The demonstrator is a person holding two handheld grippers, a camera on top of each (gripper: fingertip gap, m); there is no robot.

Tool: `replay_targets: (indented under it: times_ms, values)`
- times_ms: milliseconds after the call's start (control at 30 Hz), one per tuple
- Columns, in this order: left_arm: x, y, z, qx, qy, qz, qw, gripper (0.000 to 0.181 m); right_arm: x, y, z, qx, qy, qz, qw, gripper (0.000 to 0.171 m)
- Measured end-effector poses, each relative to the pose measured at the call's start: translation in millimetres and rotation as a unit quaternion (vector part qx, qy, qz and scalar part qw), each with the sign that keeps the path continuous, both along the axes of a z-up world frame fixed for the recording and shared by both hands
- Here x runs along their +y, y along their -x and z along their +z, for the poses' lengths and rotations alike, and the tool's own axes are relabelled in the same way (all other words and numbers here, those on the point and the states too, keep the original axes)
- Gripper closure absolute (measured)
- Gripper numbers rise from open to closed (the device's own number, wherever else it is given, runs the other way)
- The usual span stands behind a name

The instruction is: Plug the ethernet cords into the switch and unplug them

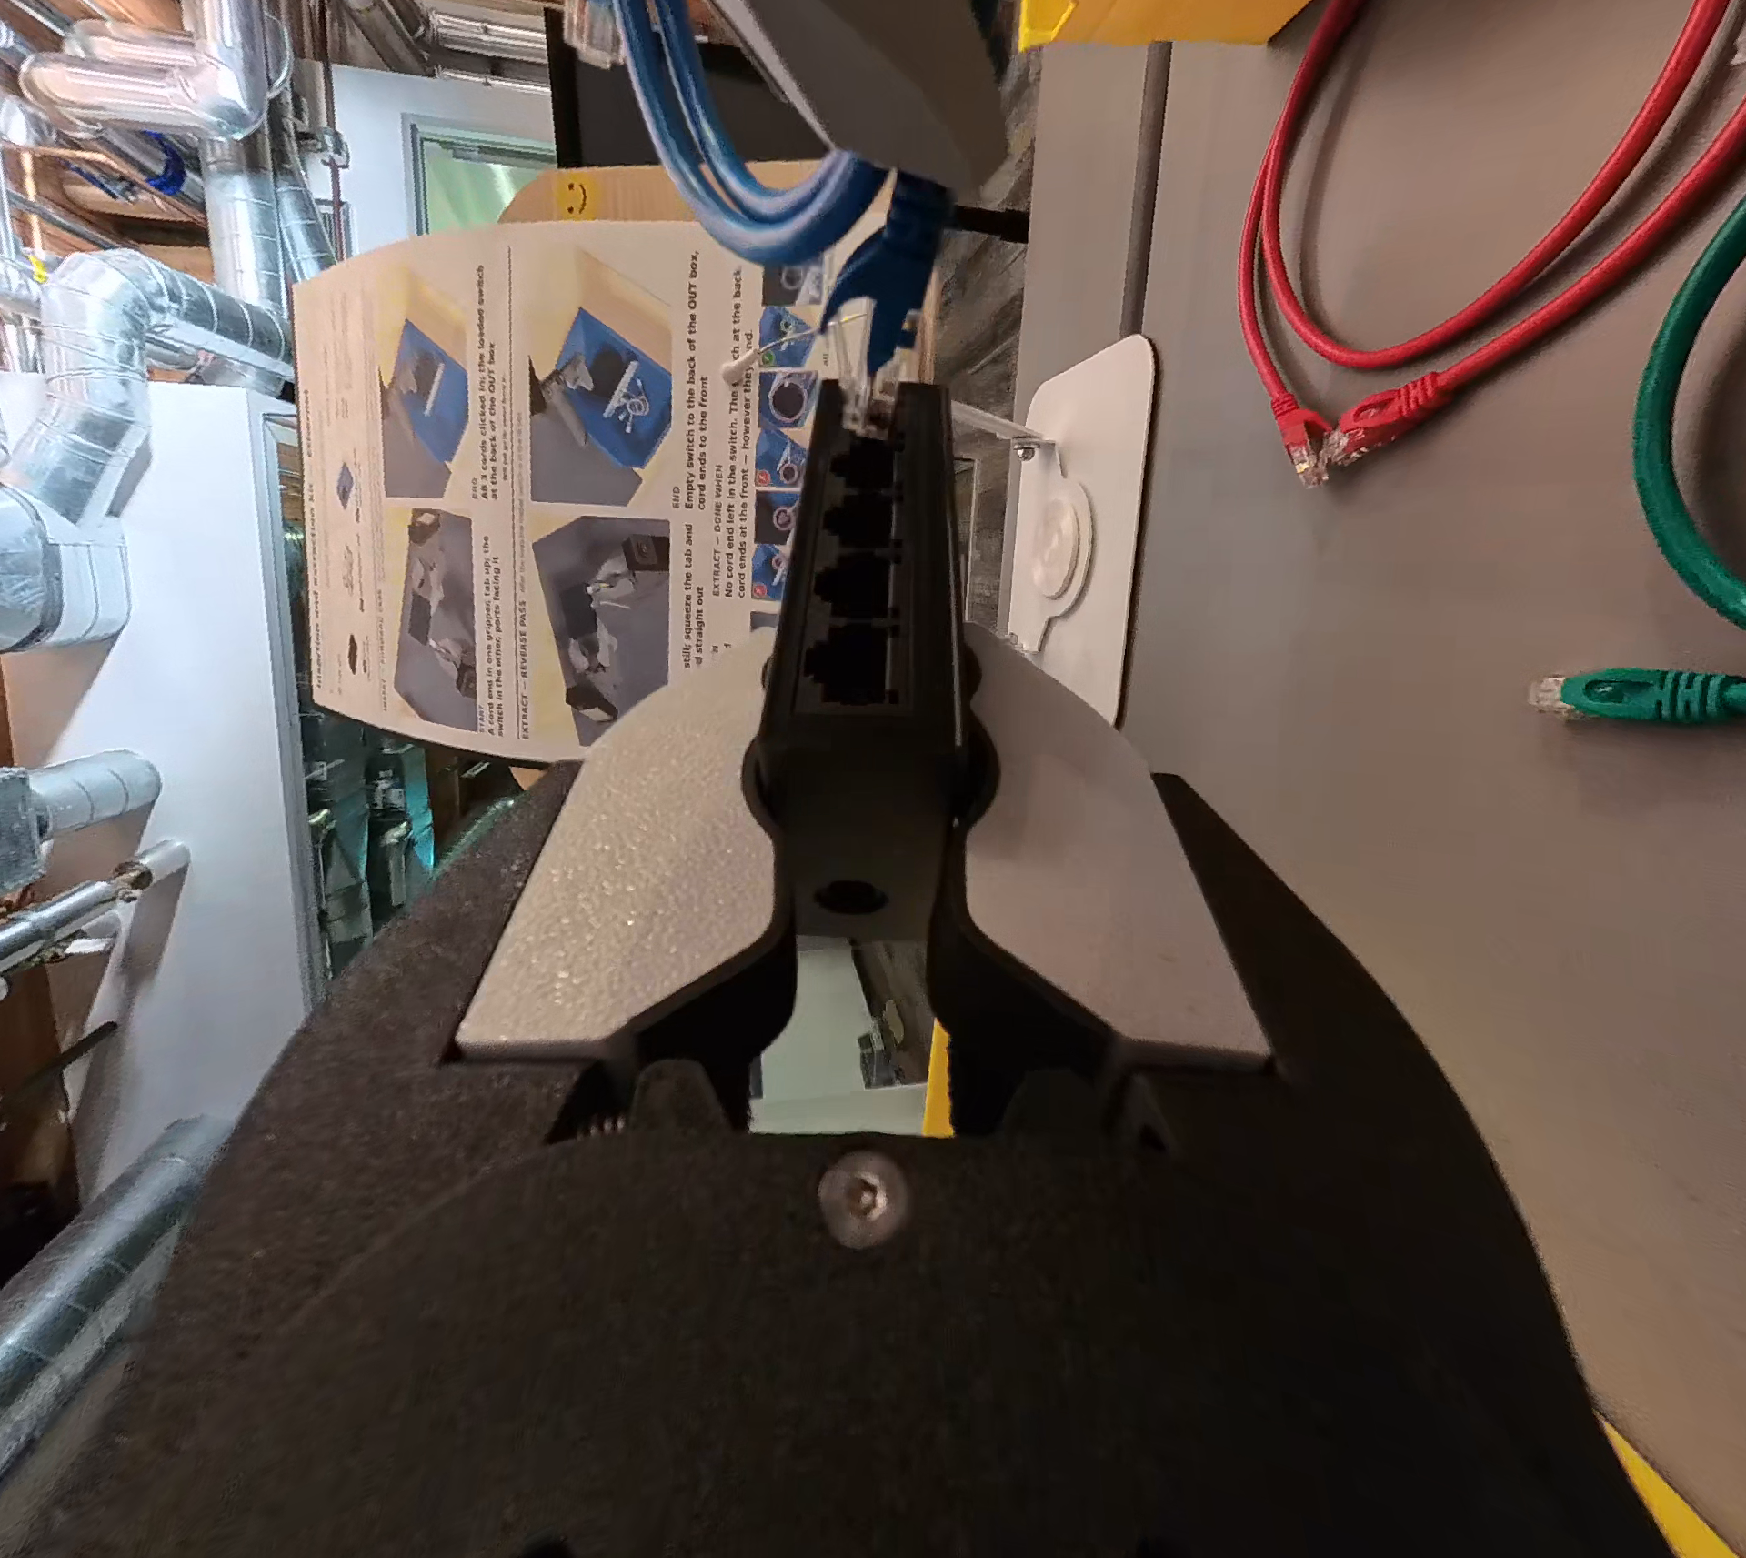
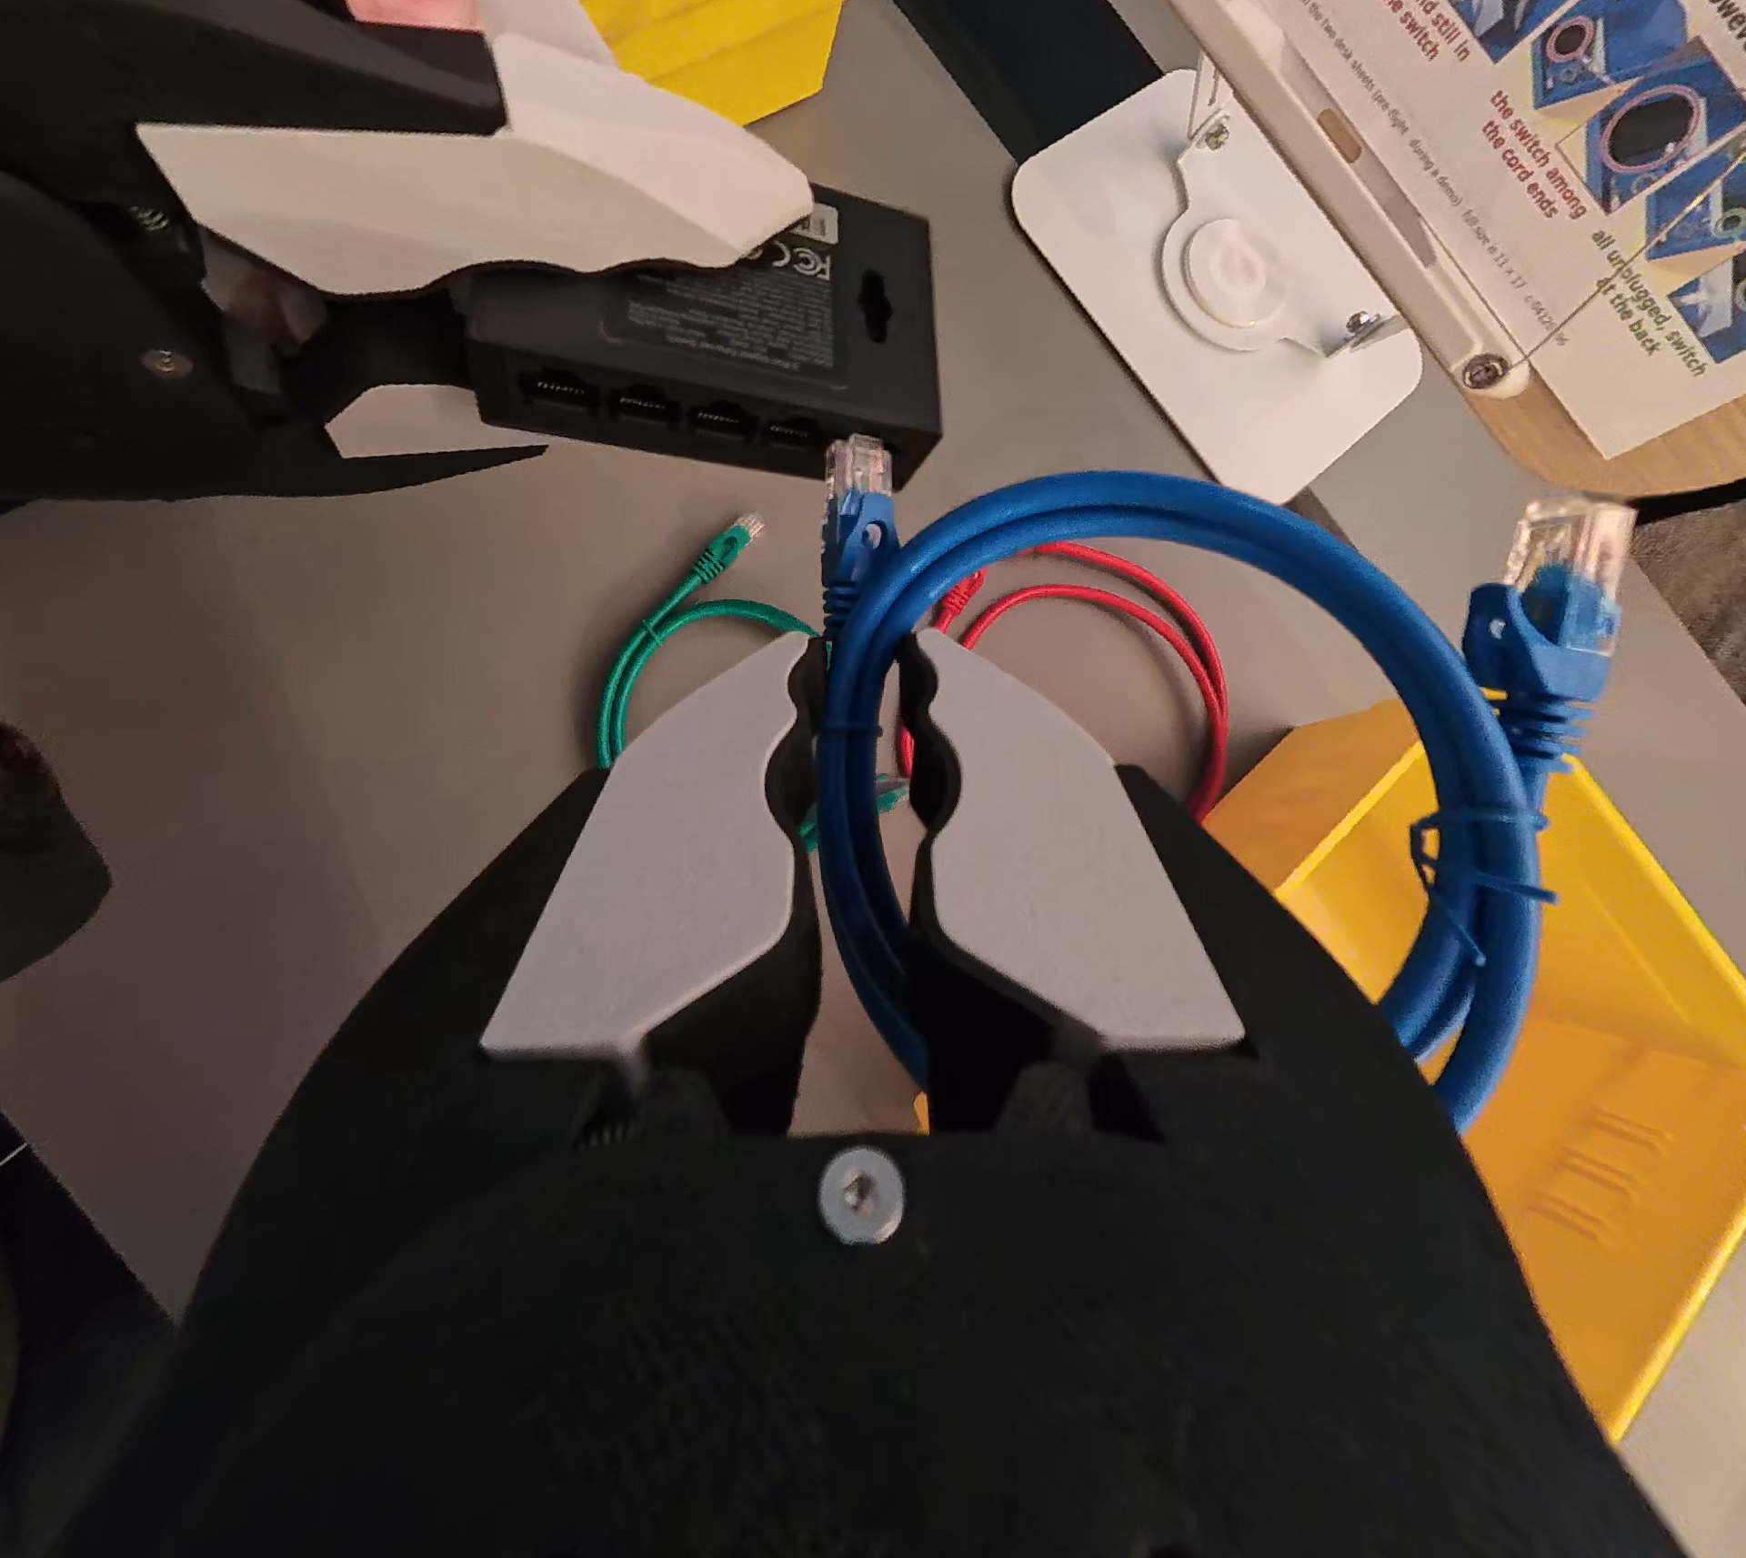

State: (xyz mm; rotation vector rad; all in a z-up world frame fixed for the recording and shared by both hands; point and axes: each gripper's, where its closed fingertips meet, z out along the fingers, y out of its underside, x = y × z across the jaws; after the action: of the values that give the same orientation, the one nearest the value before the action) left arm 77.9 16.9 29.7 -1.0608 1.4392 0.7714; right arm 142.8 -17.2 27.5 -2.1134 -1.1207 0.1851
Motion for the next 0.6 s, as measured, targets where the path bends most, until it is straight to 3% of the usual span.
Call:
replay_targets:
  times_ms: [600]
  values:
    - [-12,-15,-3,-0.004,0.001,-0.059,0.998,0.152,-7,-8,-4,-0.010,0.016,0.020,1.000,0.155]
